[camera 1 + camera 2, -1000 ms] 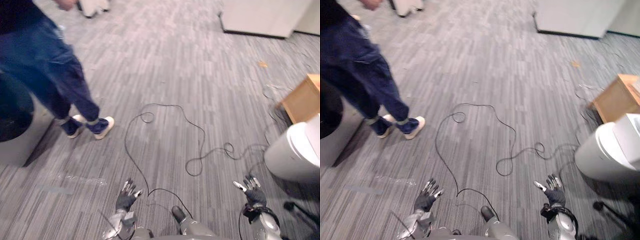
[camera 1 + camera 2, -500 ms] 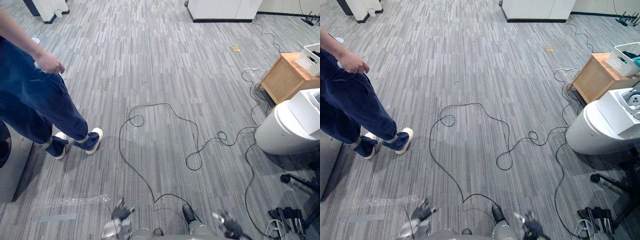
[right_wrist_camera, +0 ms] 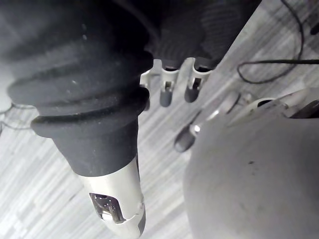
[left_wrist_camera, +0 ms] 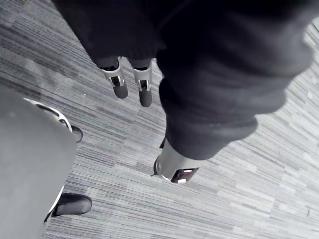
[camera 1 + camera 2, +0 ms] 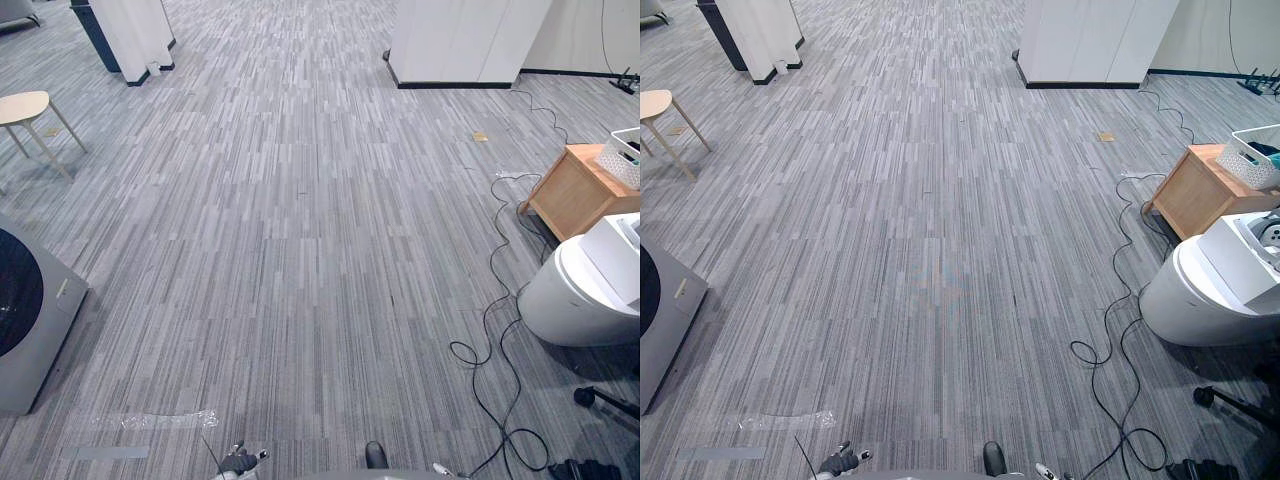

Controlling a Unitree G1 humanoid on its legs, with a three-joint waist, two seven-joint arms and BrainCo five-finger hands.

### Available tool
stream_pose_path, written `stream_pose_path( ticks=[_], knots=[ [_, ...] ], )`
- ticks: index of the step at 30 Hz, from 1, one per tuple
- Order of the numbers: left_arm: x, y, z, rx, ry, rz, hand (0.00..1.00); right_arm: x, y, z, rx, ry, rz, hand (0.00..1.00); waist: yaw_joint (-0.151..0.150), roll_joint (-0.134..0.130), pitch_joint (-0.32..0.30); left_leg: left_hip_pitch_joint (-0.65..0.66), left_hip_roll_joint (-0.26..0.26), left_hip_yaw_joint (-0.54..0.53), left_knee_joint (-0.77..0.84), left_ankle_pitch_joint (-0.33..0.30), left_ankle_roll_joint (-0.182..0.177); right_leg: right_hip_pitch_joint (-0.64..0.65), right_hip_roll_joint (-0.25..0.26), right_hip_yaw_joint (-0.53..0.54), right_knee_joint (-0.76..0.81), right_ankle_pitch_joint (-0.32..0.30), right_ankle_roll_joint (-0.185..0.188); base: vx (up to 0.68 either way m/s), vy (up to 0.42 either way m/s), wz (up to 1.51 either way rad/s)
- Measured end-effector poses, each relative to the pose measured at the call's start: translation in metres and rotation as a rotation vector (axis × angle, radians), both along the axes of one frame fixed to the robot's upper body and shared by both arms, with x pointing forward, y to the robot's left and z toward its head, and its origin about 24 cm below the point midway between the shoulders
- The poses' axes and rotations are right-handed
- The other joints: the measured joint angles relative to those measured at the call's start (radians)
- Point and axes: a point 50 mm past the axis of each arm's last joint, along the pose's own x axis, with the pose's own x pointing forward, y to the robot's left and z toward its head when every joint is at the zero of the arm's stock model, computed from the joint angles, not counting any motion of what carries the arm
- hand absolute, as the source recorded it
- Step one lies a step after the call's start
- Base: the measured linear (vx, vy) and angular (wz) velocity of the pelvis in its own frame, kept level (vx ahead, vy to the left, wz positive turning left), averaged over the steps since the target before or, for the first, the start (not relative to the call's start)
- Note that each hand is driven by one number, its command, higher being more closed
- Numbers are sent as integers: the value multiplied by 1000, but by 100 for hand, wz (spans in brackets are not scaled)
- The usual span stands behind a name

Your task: Organize washtable

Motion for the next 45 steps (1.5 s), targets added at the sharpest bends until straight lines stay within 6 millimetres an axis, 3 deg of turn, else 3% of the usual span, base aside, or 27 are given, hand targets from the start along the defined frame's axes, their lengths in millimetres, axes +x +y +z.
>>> stream_pose_path(
  ticks=[7,12,14,16,18,21,23,26,27,30,31,32,33,34,35,36,37,38,39,40,41,44,45],
  knots=[
    [1,1,0,4,-3,0,0,2,0,0,-10,-5,5,0,-1,-3,6,-16,-1,4,6,0,0,-17,-1,2,0,4,-5,0,-1,-1],
    [12,9,4,50,-40,2,0,17,0,2,-49,-41,68,0,0,-22,67,-49,0,5,27,0,1,-39,-3,0,4,16,-12,-21,-17,1],
    [22,14,7,77,-75,-3,0,27,3,3,-61,-56,102,0,1,-42,104,-93,2,-4,61,-2,3,-65,-14,-10,4,25,-14,-24,-24,11],
    [29,15,10,99,-98,-9,0,32,3,4,-68,-67,104,0,-1,-46,126,-151,9,-29,119,-20,29,-87,-17,-38,7,27,-14,-36,-22,36],
    [36,16,14,107,-128,-6,0,41,2,7,-81,-96,110,0,3,-40,162,-176,21,-41,165,-42,40,-114,-10,-61,76,-16,-14,-24,-15,33],
    [44,12,16,109,-147,-20,0,57,0,11,-101,-155,133,0,2,-32,203,-155,18,-46,201,-76,62,-256,-12,-156,440,-174,-28,-18,-3,11],
    [45,10,16,116,-144,-32,0,62,-2,14,-107,-181,124,0,0,-24,222,-111,17,-38,187,-83,67,-289,-22,-230,539,-210,-38,72,18,-18],
    [43,11,15,125,-131,-55,0,65,-1,15,-94,-209,66,0,-14,-20,230,-35,29,-26,132,-115,52,-342,-14,-283,414,-197,-28,202,-10,-19],
    [43,10,15,125,-129,-60,0,66,1,14,-92,-210,45,0,-33,-28,235,18,33,-29,85,-126,34,-349,-17,-294,278,-145,-9,342,-66,-1],
    [42,11,14,131,-115,-74,0,66,2,14,-90,-211,23,0,-42,-42,237,112,34,-35,23,-145,-8,-366,-19,-315,180,-102,-6,479,-109,6],
    [40,10,13,134,-107,-88,0,67,1,15,-93,-212,17,0,-58,-27,234,145,62,-46,6,-165,-38,-388,-14,-329,228,-32,-21,704,-165,56],
    [34,9,11,129,-91,-90,0,64,1,14,-99,-203,10,0,-79,-16,205,147,108,-73,27,-164,-73,-404,11,-336,292,36,-90,769,-196,57],
    [36,11,11,132,-94,-91,0,67,0,15,-104,-211,7,0,-77,-6,204,136,130,-91,52,-150,-98,-419,21,-346,335,38,-105,835,-248,48],
    [41,6,12,117,-106,-95,0,71,1,16,-103,-222,5,0,-72,-2,205,109,134,-120,106,-73,-146,-445,14,-358,425,-18,-126,755,-296,31],
    [47,-1,13,103,-124,-87,0,70,-5,17,-118,-229,-15,0,-78,-5,207,109,111,-153,161,39,-114,-504,-3,-383,608,-111,-158,701,-320,20],
    [43,-1,12,100,-113,-73,0,70,-7,18,-123,-231,-18,0,-77,7,201,108,113,-161,208,73,-105,-509,15,-396,637,-145,-150,605,-362,-4],
    [27,4,9,108,-73,-54,0,66,-3,17,-120,-230,2,0,-80,2,176,83,121,-168,366,135,-141,-419,48,-414,474,-106,-195,678,-413,-59],
    [31,-2,9,104,-81,-62,0,69,-9,19,-141,-238,21,0,-62,57,173,13,168,-158,579,135,-156,-371,88,-410,481,-169,-235,669,-350,-56],
    [38,-5,11,104,-98,-83,0,68,-10,19,-145,-234,20,0,-61,65,169,-34,191,-140,671,106,-156,-349,95,-407,468,-188,-233,579,-218,-44],
    [47,-9,14,107,-128,-107,0,67,-12,19,-149,-226,21,0,-58,58,174,-89,207,-123,759,57,-132,-298,93,-394,445,-202,-234,551,-125,-7],
    [59,-13,19,108,-179,-130,0,63,-6,16,-134,-200,32,0,-49,34,188,-151,211,-94,801,11,-93,-180,82,-369,379,-204,-232,542,-121,-4],
    [73,-16,27,123,-245,-194,0,60,0,13,-121,-172,73,0,-32,-4,188,-277,180,-74,736,-42,-91,-16,36,-329,284,-231,-205,500,-54,-7],
    [78,-19,30,127,-272,-222,0,62,1,13,-124,-173,96,0,-25,-8,187,-352,152,-88,644,-42,-92,28,15,-316,254,-253,-191,364,12,-10]
  ],
)
